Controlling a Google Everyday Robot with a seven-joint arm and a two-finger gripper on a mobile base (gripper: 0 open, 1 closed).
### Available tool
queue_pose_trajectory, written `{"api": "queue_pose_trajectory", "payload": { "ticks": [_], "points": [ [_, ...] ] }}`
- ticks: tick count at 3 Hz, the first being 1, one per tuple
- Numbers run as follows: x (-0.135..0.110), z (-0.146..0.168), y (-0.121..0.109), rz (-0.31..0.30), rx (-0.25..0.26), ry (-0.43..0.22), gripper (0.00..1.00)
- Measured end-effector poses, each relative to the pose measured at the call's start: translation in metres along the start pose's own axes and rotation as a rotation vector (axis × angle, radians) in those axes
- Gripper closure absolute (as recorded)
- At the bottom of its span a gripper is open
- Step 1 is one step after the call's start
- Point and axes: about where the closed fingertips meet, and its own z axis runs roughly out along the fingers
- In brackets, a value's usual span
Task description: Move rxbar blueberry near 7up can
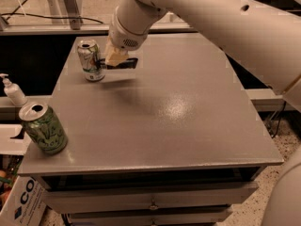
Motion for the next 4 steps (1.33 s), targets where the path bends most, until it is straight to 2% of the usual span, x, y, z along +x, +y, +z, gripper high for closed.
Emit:
{"api": "queue_pose_trajectory", "payload": {
  "ticks": [2,3,4],
  "points": [
    [0.01,0.034,-0.008,-0.007,-0.013,0.018,1.0],
    [0.016,0.042,-0.007,-0.008,-0.022,0.024,0.84],
    [0.019,0.045,-0.006,-0.009,-0.025,0.028,0.6]
  ]
}}
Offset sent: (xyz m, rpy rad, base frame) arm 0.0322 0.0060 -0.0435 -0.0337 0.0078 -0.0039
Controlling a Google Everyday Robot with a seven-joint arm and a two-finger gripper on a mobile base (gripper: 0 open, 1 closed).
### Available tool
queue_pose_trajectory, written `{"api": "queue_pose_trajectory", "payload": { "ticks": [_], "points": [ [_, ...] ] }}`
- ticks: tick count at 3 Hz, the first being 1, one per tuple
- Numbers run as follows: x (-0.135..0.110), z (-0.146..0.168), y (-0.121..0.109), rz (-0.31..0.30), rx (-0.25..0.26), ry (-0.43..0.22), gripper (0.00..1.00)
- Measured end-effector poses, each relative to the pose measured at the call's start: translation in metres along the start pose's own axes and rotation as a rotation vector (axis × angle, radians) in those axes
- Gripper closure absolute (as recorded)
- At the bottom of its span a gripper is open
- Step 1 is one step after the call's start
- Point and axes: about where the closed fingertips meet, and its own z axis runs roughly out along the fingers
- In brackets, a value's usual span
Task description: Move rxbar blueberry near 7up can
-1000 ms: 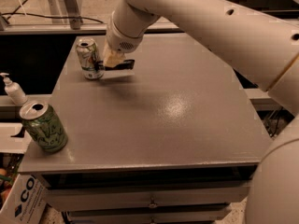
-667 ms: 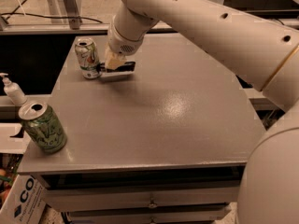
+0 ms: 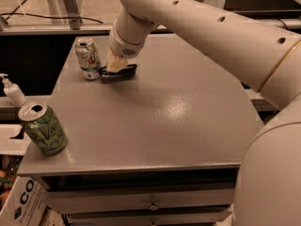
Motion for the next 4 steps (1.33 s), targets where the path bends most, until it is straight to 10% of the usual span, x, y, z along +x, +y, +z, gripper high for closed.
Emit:
{"api": "queue_pose_trajectory", "payload": {
  "ticks": [2,4],
  "points": [
    [0.008,0.003,0.006,0.011,-0.008,0.01,0.13],
    [0.014,0.005,0.013,0.024,-0.021,0.013,0.0]
  ]
}}
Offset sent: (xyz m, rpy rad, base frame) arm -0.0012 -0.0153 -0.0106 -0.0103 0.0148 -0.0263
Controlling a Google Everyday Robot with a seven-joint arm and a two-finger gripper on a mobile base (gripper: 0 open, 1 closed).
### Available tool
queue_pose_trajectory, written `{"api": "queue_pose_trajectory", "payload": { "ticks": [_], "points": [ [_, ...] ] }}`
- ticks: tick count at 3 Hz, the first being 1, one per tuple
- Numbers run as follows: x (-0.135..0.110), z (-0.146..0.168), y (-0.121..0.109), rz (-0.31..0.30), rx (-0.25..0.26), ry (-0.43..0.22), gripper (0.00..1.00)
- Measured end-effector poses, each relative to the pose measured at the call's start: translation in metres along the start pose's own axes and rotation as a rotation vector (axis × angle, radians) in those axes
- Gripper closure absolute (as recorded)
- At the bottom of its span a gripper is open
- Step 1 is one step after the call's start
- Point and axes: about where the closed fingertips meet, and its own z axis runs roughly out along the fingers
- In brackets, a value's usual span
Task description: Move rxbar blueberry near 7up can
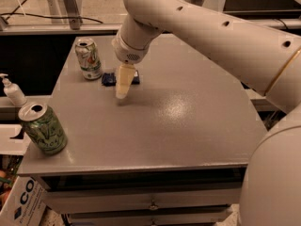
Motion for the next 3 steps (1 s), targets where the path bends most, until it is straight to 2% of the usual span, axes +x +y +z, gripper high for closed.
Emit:
{"api": "queue_pose_trajectory", "payload": {
  "ticks": [1,2,3],
  "points": [
    [0.029,-0.011,0.004,0.057,-0.028,-0.053,0.0],
    [0.111,-0.031,0.018,0.206,-0.087,-0.164,0.0],
    [0.115,-0.037,0.019,0.254,-0.104,-0.232,0.0]
  ]
}}
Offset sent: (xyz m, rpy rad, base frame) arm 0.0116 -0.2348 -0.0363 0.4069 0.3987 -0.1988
